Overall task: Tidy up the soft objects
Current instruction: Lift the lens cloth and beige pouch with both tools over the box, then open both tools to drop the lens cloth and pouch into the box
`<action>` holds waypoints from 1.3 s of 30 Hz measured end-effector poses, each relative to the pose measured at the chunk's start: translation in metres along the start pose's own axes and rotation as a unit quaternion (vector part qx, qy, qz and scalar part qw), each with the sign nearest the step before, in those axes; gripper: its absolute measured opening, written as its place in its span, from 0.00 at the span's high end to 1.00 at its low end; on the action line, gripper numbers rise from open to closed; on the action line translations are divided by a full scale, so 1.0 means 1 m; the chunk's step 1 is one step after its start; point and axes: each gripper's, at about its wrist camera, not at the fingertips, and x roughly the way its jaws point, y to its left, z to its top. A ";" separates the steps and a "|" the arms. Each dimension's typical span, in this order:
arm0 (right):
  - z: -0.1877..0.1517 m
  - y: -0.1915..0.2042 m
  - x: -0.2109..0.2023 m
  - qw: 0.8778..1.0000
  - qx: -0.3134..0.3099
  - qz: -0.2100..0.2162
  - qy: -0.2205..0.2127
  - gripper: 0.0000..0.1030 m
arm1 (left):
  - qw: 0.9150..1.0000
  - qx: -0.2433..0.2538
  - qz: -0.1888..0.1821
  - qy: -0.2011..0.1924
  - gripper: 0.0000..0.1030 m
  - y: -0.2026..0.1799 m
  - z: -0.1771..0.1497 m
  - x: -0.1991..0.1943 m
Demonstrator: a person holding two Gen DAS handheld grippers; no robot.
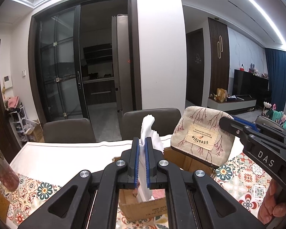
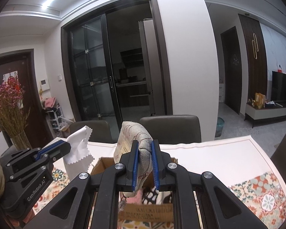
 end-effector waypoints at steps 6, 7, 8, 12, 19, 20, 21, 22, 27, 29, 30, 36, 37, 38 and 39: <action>0.002 0.002 0.024 1.000 -0.006 0.001 0.009 0.86 | 1.000 -0.006 -0.003 0.006 0.93 0.007 0.000 0.023; 0.001 0.002 0.029 1.000 -0.006 0.001 0.012 0.86 | 1.000 -0.007 -0.006 0.010 0.93 0.008 -0.001 0.029; 0.000 0.002 0.031 1.000 -0.006 0.001 0.015 0.86 | 1.000 -0.009 -0.008 0.013 0.93 0.009 -0.001 0.034; -0.007 0.000 0.048 0.999 -0.004 -0.001 0.033 0.86 | 0.999 -0.017 -0.017 0.031 0.93 0.011 -0.010 0.053; -0.023 -0.008 0.078 0.997 0.000 -0.011 0.073 0.86 | 0.997 -0.017 -0.023 0.075 0.93 0.008 -0.031 0.084; -0.026 -0.009 0.082 0.997 -0.001 -0.013 0.079 0.86 | 0.996 -0.016 -0.023 0.079 0.93 0.006 -0.034 0.086; -0.029 -0.010 0.086 0.996 0.000 -0.015 0.084 0.86 | 0.996 -0.016 -0.023 0.084 0.93 0.005 -0.036 0.089; -0.031 -0.012 0.089 0.996 0.000 -0.015 0.089 0.86 | 0.996 -0.015 -0.023 0.089 0.93 0.004 -0.039 0.092; -0.044 -0.020 0.102 0.993 0.005 -0.019 0.116 0.86 | 0.994 -0.012 -0.023 0.111 0.92 0.001 -0.051 0.103; -0.050 -0.021 0.107 0.991 0.005 -0.019 0.130 0.86 | 0.992 -0.012 -0.024 0.121 0.92 -0.002 -0.055 0.107; -0.053 -0.022 0.110 0.990 0.004 -0.018 0.136 0.86 | 0.992 -0.011 -0.024 0.124 0.92 -0.002 -0.057 0.109; -0.065 -0.028 0.118 0.987 0.000 -0.022 0.161 0.83 | 0.990 -0.006 -0.026 0.141 0.89 -0.005 -0.066 0.116; -0.066 -0.029 0.118 0.986 0.002 -0.023 0.164 0.81 | 0.989 -0.006 -0.026 0.143 0.87 -0.005 -0.065 0.116; -0.065 -0.029 0.118 0.986 0.003 -0.025 0.166 0.79 | 0.989 -0.007 -0.028 0.144 0.81 -0.006 -0.065 0.116; -0.065 -0.029 0.117 0.985 0.003 -0.027 0.168 0.74 | 0.989 -0.007 -0.030 0.144 0.75 -0.007 -0.065 0.115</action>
